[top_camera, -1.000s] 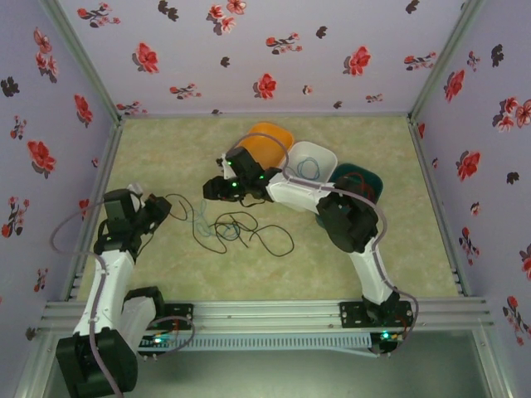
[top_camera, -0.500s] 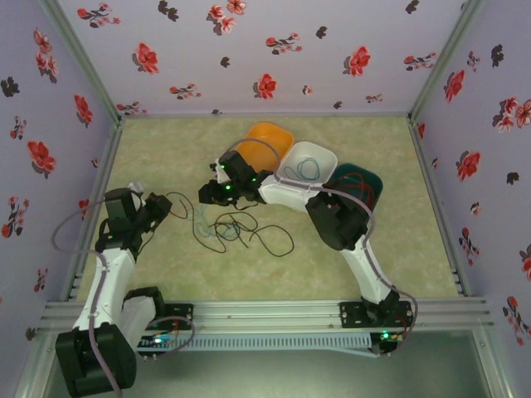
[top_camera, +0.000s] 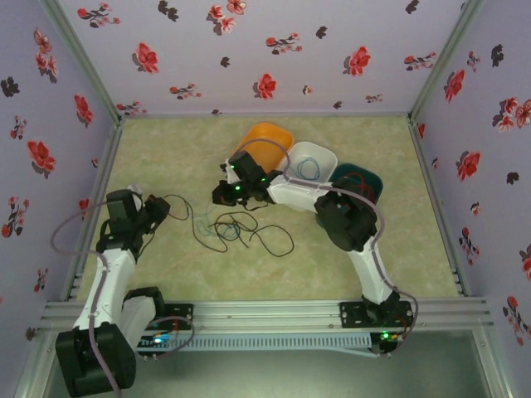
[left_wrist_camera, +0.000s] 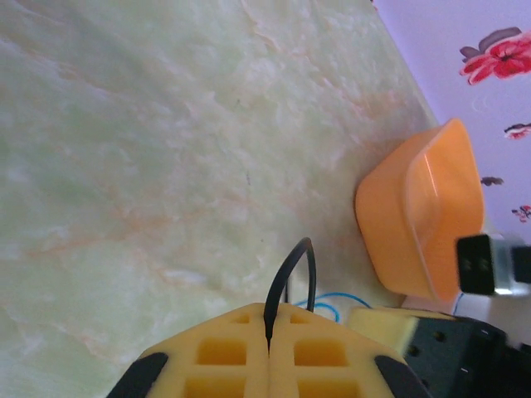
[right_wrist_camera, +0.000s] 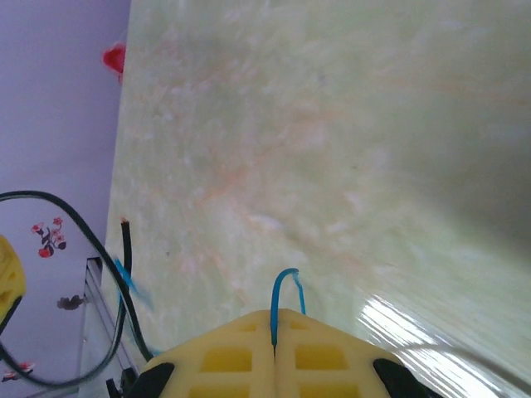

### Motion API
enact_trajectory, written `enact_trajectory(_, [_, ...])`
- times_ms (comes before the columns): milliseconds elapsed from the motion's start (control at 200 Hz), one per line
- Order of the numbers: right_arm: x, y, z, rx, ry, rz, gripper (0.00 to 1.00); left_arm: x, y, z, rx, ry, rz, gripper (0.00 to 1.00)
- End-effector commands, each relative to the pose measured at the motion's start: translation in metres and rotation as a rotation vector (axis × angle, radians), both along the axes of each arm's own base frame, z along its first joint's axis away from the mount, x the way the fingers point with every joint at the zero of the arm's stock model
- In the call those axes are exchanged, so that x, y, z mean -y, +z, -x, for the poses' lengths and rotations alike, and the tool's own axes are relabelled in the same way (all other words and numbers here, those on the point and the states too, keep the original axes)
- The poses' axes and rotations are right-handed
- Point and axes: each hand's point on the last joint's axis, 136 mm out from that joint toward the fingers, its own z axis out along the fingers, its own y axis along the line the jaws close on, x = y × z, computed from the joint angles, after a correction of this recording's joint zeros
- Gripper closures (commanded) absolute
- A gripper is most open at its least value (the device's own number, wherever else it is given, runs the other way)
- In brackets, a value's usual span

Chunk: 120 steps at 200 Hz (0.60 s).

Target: Untangle the cables

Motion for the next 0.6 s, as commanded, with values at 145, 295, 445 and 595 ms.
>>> enact_trajectory(145, [0.066,0.057,-0.024,0.174,-0.124,0.04,1.0,-0.022,-0.02,0.013,-0.077,0.119,-0.069,1.0])
enact_trajectory(295, [0.091,0.09,-0.018,0.277,-0.135,0.075,1.0,-0.034,-0.028,0.02,-0.116,0.178,-0.114,1.0])
enact_trajectory(445, [0.115,0.127,-0.014,0.395,-0.165,0.113,1.0,-0.048,-0.036,0.029,-0.16,0.232,-0.159,1.0])
enact_trajectory(595, [0.126,0.165,-0.004,0.486,-0.146,0.096,1.0,-0.052,-0.042,0.032,-0.167,0.251,-0.156,1.0])
